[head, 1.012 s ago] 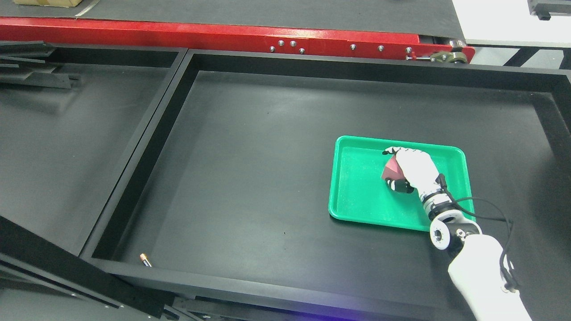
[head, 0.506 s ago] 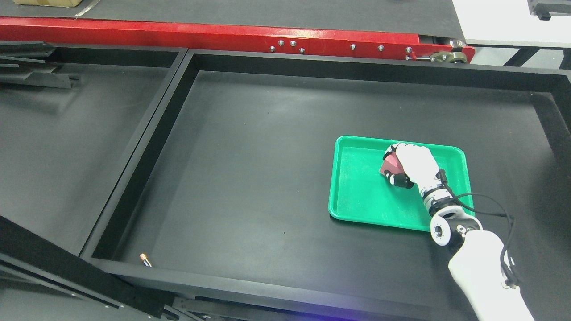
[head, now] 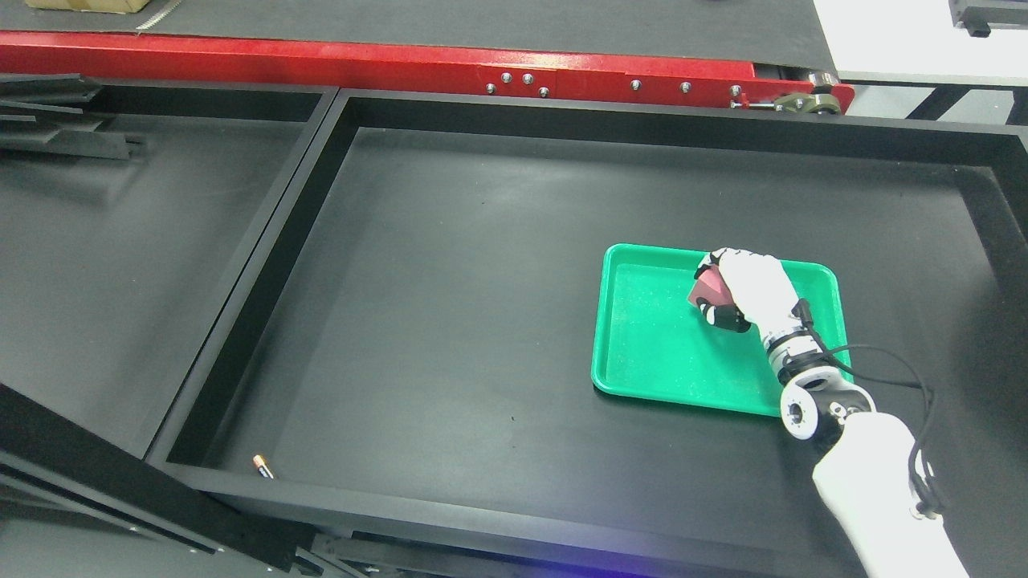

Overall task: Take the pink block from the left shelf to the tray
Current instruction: 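Lift the pink cube off the green tray with the right hand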

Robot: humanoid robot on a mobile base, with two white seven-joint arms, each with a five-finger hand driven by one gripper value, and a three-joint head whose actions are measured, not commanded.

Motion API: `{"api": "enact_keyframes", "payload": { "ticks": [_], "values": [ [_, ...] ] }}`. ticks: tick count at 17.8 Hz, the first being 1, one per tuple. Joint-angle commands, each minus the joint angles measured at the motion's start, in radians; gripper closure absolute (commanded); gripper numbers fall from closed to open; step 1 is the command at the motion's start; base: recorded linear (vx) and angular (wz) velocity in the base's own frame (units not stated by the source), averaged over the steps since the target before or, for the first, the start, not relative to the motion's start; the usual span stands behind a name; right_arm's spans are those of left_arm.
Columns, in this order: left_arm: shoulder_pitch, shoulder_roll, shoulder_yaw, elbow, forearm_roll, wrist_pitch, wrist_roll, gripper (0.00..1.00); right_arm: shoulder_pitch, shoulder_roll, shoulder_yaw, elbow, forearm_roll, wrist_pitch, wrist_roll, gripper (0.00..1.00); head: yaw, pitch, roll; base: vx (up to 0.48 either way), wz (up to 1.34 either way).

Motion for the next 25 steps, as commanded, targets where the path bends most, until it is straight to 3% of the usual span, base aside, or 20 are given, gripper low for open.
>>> {"api": "enact_keyframes", "payload": {
  "ticks": [1,9,18,22,25],
  "values": [
    [0.0,0.017,0.0,-0.017,0.0,-0.002,0.0,0.0,-0.232,-0.042,-0.033,-0.11,-0.063,-0.002,-0.001,0.97,0.0,0.0,0.0,-0.014,0.0],
    [0.0,0.017,0.0,-0.017,0.0,-0.002,0.0,0.0,-0.126,-0.099,-0.079,-0.207,-0.13,-0.031,-0.002,0.97,0.0,0.0,0.0,-0.024,0.0],
    [0.0,0.017,0.0,-0.017,0.0,-0.002,0.0,0.0,-0.04,-0.102,-0.122,-0.276,-0.182,-0.061,-0.002,0.97,0.0,0.0,0.0,-0.081,0.04],
    [0.0,0.017,0.0,-0.017,0.0,-0.002,0.0,0.0,0.007,-0.102,-0.163,-0.299,-0.267,-0.164,-0.019,0.96,0.0,0.0,0.0,-0.106,0.08],
    [0.0,0.017,0.0,-0.017,0.0,-0.003,0.0,0.0,0.05,-0.102,-0.193,-0.334,-0.314,-0.218,-0.14,0.96,0.0,0.0,0.0,-0.09,0.08]
  ]
}}
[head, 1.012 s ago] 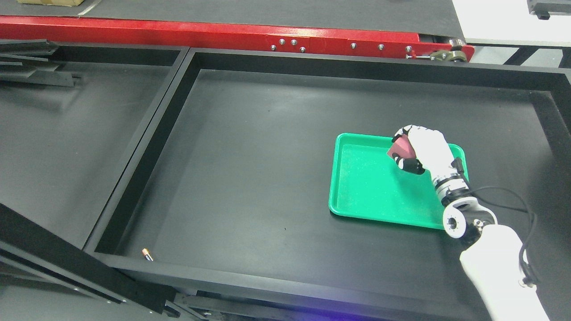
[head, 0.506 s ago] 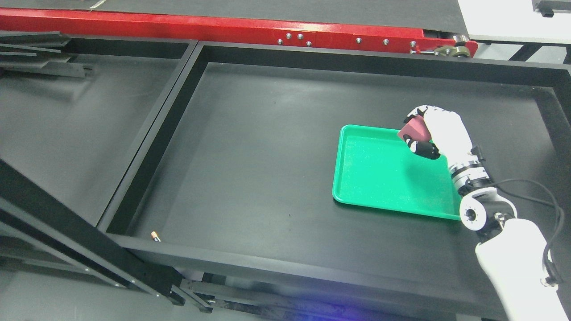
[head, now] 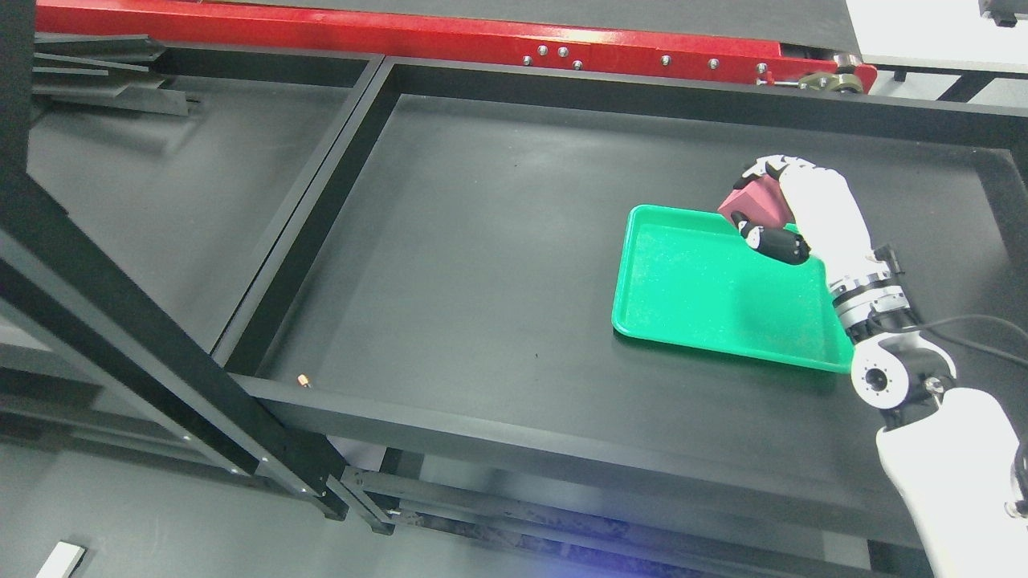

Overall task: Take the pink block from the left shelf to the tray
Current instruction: 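Lift the pink cube off the green tray with the right hand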

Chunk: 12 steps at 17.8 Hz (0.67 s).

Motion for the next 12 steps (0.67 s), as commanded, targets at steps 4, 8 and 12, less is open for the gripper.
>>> {"api": "enact_keyframes", "payload": {
  "ticks": [4,8,12],
  "values": [
    [0.0,0.017,0.0,-0.017,0.0,0.0,0.0,0.0,0.087,-0.009,-0.074,-0.142,-0.076,-0.049,-0.162,0.96,0.0,0.0,0.0,-0.071,-0.01],
    [0.0,0.017,0.0,-0.017,0.0,0.002,0.0,0.0,0.134,-0.003,-0.071,-0.175,-0.077,-0.055,-0.162,0.96,0.0,0.0,0.0,-0.069,-0.16],
    [0.0,0.017,0.0,-0.017,0.0,0.0,0.0,0.0,0.143,-0.003,-0.071,-0.182,-0.077,-0.066,-0.162,0.96,0.0,0.0,0.0,-0.095,-0.12]
  ]
}}
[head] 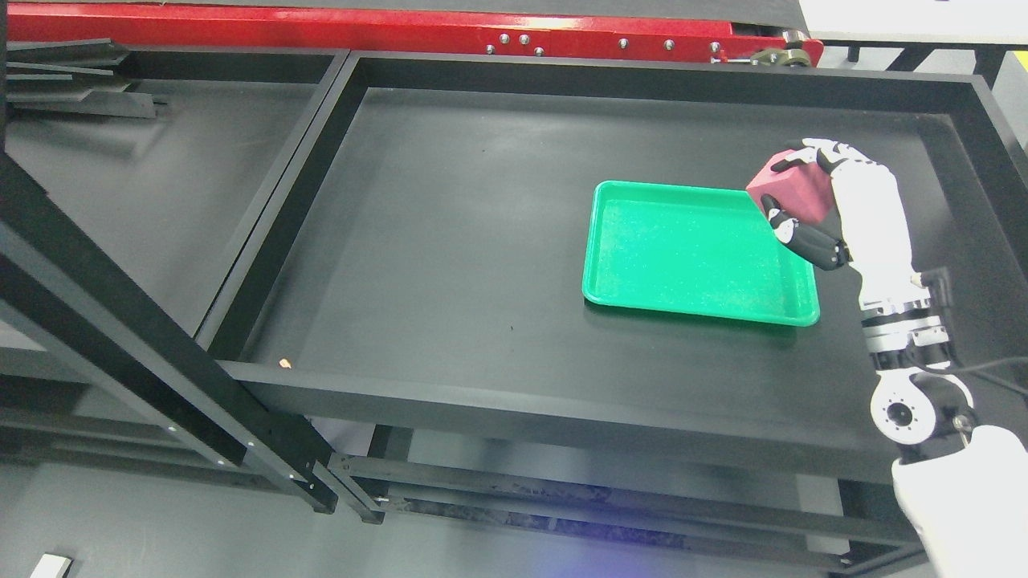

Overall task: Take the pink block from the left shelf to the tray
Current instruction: 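Lift the pink cube off the green tray with the right hand, then carry the pink cube in the right hand toward the blue tray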

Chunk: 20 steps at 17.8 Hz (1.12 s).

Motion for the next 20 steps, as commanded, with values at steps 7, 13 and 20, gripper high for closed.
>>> {"api": "enact_keyframes", "payload": {
  "ticks": [7,13,20],
  "values": [
    [0.0,0.017,0.0,-0.017,0.0,0.003,0.0,0.0,0.037,0.0,-0.015,-0.074,-0.013,-0.011,-0.002,0.96,0.0,0.0,0.0,-0.12,0.09],
    [0.0,0.017,0.0,-0.017,0.0,0.004,0.0,0.0,0.051,-0.007,-0.015,-0.074,-0.089,-0.037,0.026,0.95,0.0,0.0,0.0,-0.164,0.36],
    [0.0,0.017,0.0,-0.017,0.0,0.003,0.0,0.0,0.082,-0.01,-0.023,-0.074,-0.103,-0.071,0.052,0.94,0.0,0.0,0.0,-0.176,0.56]
  ]
}}
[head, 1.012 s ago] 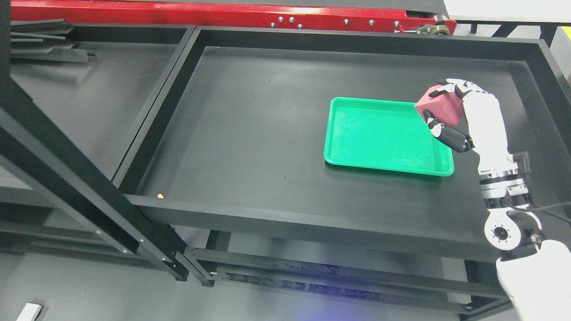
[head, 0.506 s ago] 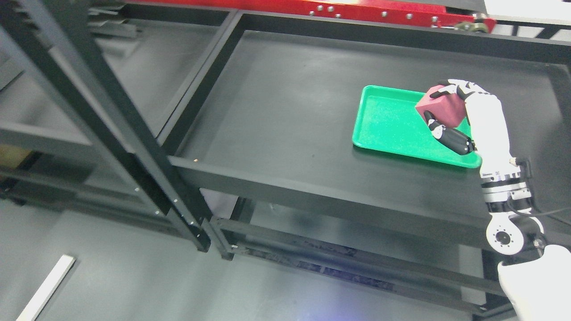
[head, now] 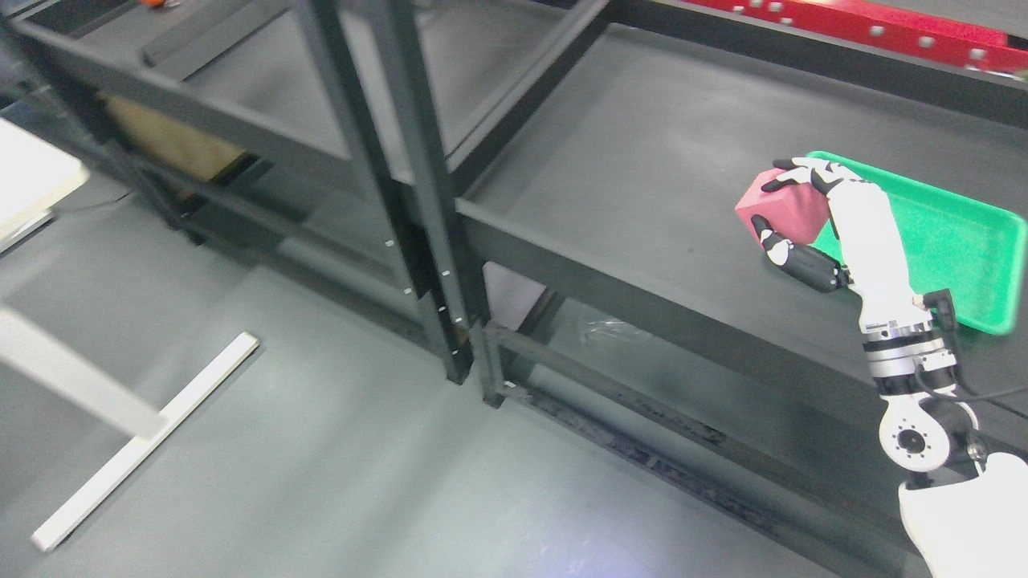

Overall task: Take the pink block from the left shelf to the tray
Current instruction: 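Carry the pink cube in the right hand toward the blue tray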

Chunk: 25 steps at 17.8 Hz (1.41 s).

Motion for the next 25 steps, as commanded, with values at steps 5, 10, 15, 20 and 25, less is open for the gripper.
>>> {"api": "enact_keyframes", "payload": {
  "ticks": [5,10,15,20,25],
  "values": [
    [0.0,0.017,0.0,-0.017,0.0,0.0,0.0,0.0,0.031,0.001,-0.004,-0.01,-0.03,-0.023,0.028,0.94,0.0,0.0,0.0,-0.132,0.6],
    [0.0,0.017,0.0,-0.017,0.0,0.0,0.0,0.0,0.042,0.001,-0.005,-0.011,-0.032,-0.039,0.028,0.94,0.0,0.0,0.0,-0.089,0.56],
    [0.0,0.017,0.0,-0.017,0.0,0.0,0.0,0.0,0.047,0.006,-0.002,-0.011,-0.032,-0.055,0.028,0.94,0.0,0.0,0.0,-0.056,0.5],
    [0.0,0.017,0.0,-0.017,0.0,0.0,0.0,0.0,0.047,0.007,-0.002,-0.011,-0.033,-0.068,0.028,0.94,0.0,0.0,0.0,-0.011,0.5],
    [0.0,0.017,0.0,-0.017,0.0,-0.001,0.0,0.0,0.05,0.009,-0.001,-0.011,-0.035,-0.069,0.028,0.94,0.0,0.0,0.0,0.01,0.57]
  ]
}}
